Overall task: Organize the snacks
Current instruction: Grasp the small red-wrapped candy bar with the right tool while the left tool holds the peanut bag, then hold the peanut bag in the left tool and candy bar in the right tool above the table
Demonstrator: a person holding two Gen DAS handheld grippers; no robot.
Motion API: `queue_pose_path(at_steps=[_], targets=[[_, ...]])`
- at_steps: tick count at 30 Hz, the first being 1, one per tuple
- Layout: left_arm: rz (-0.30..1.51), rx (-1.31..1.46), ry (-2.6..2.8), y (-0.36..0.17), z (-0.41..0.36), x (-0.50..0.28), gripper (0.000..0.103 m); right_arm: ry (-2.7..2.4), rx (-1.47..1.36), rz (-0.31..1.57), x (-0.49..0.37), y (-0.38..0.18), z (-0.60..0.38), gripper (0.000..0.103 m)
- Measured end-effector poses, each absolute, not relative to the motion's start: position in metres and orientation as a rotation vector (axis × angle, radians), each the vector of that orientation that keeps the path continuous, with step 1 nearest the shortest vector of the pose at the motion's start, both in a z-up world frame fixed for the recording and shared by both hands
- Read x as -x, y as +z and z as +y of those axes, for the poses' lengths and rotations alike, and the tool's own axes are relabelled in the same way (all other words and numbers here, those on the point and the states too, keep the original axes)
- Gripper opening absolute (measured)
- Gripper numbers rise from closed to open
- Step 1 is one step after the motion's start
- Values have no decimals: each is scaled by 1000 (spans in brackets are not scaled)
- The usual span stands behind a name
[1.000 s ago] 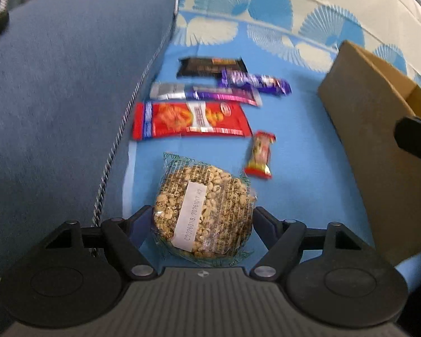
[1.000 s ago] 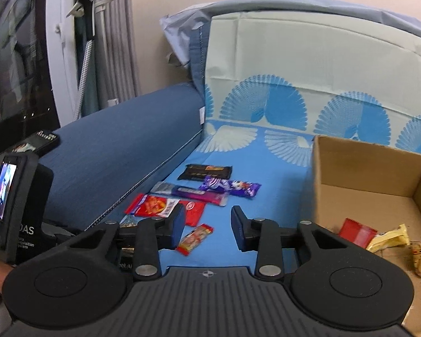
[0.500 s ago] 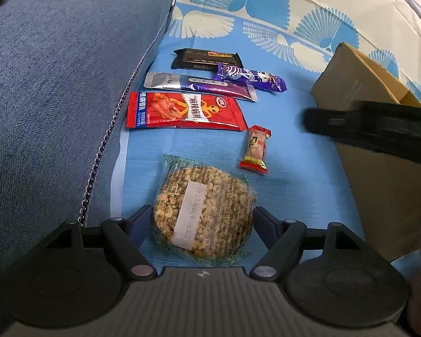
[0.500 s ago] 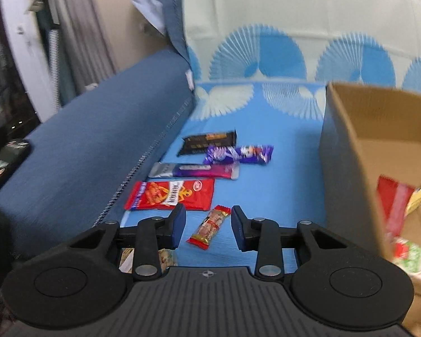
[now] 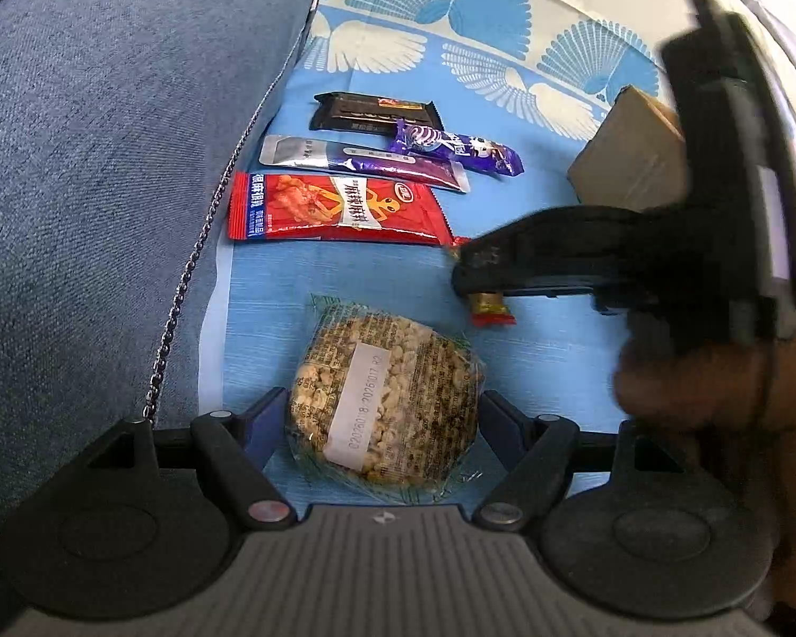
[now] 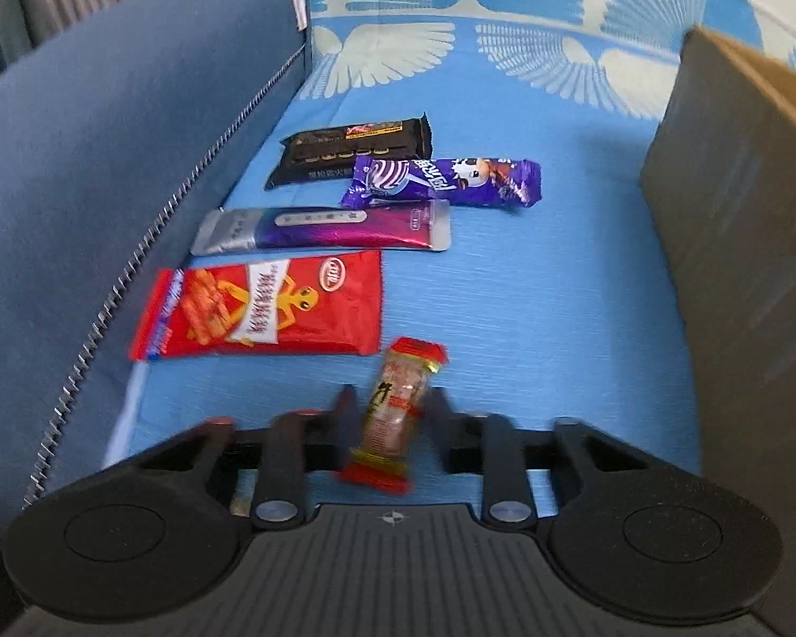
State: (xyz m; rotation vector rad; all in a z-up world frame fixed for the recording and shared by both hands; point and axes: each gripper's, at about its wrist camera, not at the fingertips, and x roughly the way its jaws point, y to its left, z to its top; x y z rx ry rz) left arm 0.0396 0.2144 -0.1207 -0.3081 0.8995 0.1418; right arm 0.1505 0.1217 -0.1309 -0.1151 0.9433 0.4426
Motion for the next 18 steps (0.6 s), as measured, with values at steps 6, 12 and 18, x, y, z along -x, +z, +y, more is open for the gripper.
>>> queue_pose_path(at_steps=[6,12,18], targets=[[889,329,130,-120,217,-39,81,503,154,936,-144,-114,96,17],[881,345,123,-120,218,-38,81,564,158,952,-115,-86,61,17],[888,348,124,-119,218,-38,81,598,100,917,-66,-87,36,17]])
